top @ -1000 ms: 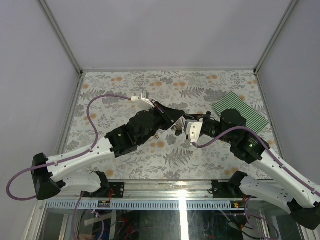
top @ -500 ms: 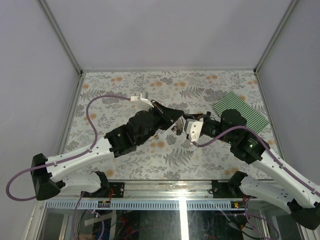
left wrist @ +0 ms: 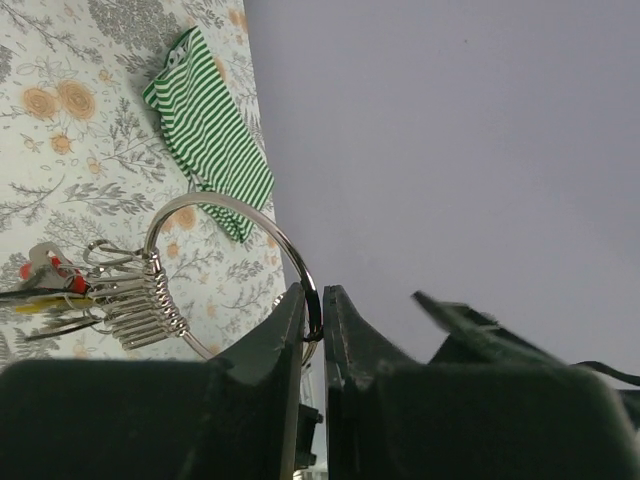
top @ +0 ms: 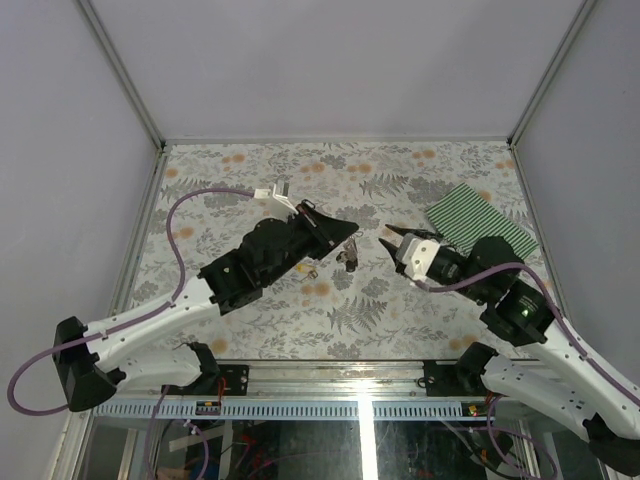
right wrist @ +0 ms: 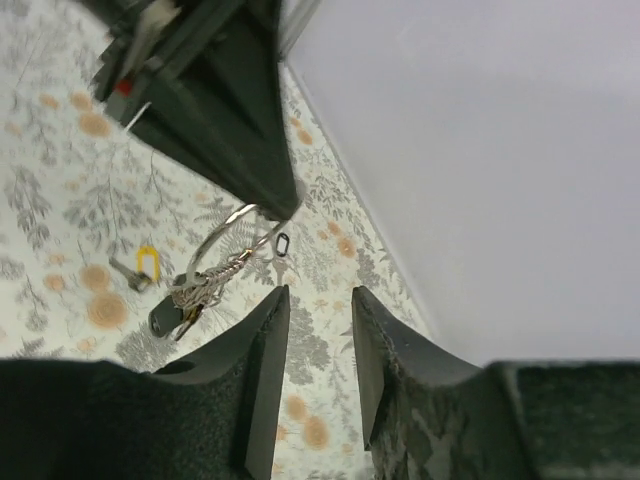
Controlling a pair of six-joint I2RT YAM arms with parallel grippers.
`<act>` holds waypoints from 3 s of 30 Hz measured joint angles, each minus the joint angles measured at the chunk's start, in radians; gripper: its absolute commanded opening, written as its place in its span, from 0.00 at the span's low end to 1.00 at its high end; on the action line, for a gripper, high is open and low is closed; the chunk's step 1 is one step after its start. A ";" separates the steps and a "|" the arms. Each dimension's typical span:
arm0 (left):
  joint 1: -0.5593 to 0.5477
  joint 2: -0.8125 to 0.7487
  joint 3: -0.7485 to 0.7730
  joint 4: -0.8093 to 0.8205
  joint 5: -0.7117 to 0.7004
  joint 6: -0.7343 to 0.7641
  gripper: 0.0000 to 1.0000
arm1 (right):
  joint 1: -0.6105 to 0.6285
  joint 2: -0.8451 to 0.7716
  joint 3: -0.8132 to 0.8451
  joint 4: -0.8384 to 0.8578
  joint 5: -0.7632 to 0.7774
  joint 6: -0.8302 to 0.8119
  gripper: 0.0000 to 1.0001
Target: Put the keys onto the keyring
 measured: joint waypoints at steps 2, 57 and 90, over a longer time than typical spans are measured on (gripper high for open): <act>0.012 -0.019 -0.029 0.029 0.037 0.031 0.00 | 0.001 -0.020 0.000 0.016 0.036 0.116 0.45; 0.024 -0.203 -0.181 0.431 0.517 0.344 0.18 | 0.002 -0.030 -0.141 0.433 -0.367 0.677 0.00; -0.047 -0.281 -0.209 0.174 0.095 1.101 0.85 | 0.003 0.477 0.624 -0.828 0.116 0.761 0.00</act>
